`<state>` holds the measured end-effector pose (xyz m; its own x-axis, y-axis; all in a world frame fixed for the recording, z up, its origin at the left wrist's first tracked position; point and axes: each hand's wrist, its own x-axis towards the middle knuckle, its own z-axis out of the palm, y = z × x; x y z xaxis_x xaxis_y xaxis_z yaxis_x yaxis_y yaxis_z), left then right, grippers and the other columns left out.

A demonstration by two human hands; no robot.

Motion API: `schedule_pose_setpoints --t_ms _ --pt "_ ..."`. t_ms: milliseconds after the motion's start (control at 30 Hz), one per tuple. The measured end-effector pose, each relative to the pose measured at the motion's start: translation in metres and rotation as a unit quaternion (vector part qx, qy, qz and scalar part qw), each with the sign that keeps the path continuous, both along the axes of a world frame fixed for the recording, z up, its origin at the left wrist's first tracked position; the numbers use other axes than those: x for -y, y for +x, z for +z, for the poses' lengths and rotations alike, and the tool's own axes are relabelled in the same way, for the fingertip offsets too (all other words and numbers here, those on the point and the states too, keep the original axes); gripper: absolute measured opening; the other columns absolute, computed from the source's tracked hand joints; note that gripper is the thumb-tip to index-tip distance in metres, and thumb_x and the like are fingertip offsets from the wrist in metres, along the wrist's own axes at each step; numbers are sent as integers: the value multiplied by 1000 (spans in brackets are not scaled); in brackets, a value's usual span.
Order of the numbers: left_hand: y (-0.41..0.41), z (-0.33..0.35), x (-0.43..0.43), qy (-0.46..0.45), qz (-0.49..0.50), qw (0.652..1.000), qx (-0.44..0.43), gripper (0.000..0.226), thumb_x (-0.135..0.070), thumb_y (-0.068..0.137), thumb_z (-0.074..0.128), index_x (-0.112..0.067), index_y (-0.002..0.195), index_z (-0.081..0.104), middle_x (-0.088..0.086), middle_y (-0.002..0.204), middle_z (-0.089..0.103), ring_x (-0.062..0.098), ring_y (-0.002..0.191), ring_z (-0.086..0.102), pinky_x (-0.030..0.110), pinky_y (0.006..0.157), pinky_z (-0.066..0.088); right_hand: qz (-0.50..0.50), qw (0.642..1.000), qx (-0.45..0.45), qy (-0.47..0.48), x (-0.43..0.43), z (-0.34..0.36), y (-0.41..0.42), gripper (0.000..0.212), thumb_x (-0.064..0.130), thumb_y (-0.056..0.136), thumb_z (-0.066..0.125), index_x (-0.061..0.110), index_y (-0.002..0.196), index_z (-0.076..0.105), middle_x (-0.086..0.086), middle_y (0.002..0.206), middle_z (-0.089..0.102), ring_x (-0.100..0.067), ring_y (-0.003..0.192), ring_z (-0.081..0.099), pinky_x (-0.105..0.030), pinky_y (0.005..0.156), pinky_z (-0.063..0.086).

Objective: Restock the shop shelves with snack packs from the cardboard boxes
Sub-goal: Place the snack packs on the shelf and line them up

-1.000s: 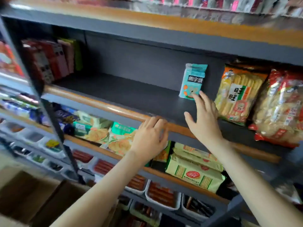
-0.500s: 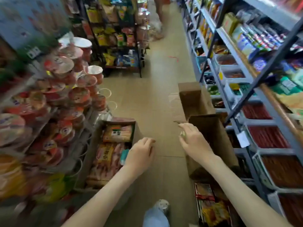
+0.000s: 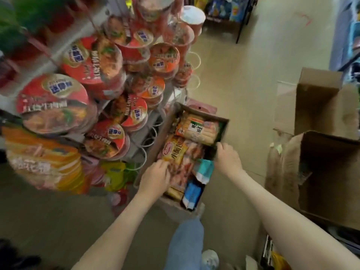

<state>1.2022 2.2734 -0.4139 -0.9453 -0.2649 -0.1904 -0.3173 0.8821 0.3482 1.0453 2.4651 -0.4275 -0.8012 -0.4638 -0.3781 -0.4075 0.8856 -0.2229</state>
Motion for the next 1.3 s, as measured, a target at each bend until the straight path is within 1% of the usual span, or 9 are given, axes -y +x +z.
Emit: schedule_pose_setpoints --t_ms 167,267,400,600,800,900,1000,1200,1300 --pt "-46 -53 20 13 10 1000 25 21 -12 87 51 -5 98 67 10 97 66 30 87 65 34 72 52 6 996 -61 -63 37 -59 -61 25 -1 76 60 -3 101 63 -23 91 62 -42 81 60 -43 64 47" --pt "-66 -79 29 46 43 996 56 28 -5 91 52 -2 117 64 12 112 64 30 102 61 34 86 48 -7 995 -51 -91 60 -98 -93 40 17 76 68 -2 111 62 -23 104 62 -41 91 60 -43 73 49" --pt "-86 -110 41 36 26 993 110 34 -8 93 52 -4 125 59 13 127 59 28 117 55 38 100 44 1 999 34 -12 77 -136 -118 101 62 70 71 8 145 29 -21 147 32 -39 136 30 -49 113 20" --pt "-109 -121 32 48 14 993 104 32 -7 92 56 -7 123 62 10 125 61 29 116 57 38 95 46 54 996 33 54 80 -148 -123 104 54 78 68 23 151 0 -22 156 11 -37 143 11 -50 114 12" --pt "-141 -101 13 117 111 981 106 47 -22 99 47 -14 145 38 7 137 52 24 127 48 34 98 41 54 998 -6 5 84 -105 -115 98 45 77 68 22 150 6 -15 130 43 -32 123 31 -44 103 22" --pt "-159 -71 -7 239 204 944 99 58 -33 102 41 -19 153 16 -3 120 57 24 121 53 24 84 37 -6 1000 -6 -23 68 -70 -90 92 43 77 67 21 149 15 -14 128 45 -31 120 32 -43 99 22" --pt "-171 -40 -36 370 238 896 67 69 -35 101 43 -21 154 1 9 144 44 25 130 44 8 81 29 -85 995 14 -42 36 -31 -66 87 40 78 62 24 150 16 -13 127 45 -31 117 32 -43 94 22" --pt "-180 28 -123 538 153 829 21 91 -23 89 68 -41 147 0 7 145 44 14 124 53 41 105 45 -248 967 -14 -51 -52 54 -37 80 57 87 48 44 151 1 -9 132 44 -27 118 31 -42 94 22" --pt "-179 72 -185 568 53 821 9 91 -12 89 67 -36 148 3 -11 137 42 -15 104 55 18 94 49 -319 946 -47 -31 -112 97 -9 81 68 87 39 41 151 -4 -12 137 41 -30 122 30 -45 98 22"
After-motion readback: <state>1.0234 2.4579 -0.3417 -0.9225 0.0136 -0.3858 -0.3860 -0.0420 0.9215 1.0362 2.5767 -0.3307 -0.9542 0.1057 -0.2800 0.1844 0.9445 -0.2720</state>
